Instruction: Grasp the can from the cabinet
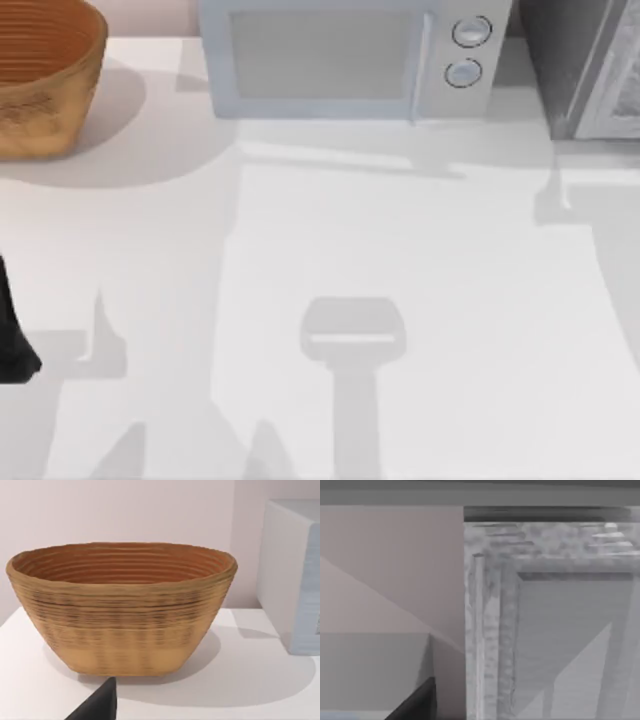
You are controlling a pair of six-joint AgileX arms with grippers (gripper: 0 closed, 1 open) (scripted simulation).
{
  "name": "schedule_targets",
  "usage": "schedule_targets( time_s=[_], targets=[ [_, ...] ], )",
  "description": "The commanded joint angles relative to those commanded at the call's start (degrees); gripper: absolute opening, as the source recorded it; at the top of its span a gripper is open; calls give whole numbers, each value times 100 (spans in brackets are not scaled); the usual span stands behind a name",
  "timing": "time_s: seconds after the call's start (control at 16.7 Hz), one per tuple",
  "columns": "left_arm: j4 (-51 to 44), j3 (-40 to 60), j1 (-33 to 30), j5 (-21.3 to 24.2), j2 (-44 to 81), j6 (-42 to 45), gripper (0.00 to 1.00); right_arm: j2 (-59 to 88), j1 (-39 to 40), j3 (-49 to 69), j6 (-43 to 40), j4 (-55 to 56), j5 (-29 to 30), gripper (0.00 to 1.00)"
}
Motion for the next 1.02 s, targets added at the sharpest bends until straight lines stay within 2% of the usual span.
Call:
schedule_targets(
  time_s=[0.24, 0.48, 0.66, 1.02],
  targets=[
    [0, 0, 0, 0, 0, 0, 100, 1494, 207, 2084, 19, -453, 221, 100],
    [0, 0, 0, 0, 0, 0, 100, 2534, 357, 3482, 25, -789, 366, 100],
    [0, 0, 0, 0, 0, 0, 100, 2871, 407, 3903, 25, -906, 411, 100],
    [0, 0, 0, 0, 0, 0, 100, 2887, 385, 3915, 25, -888, 408, 100]
  ],
)
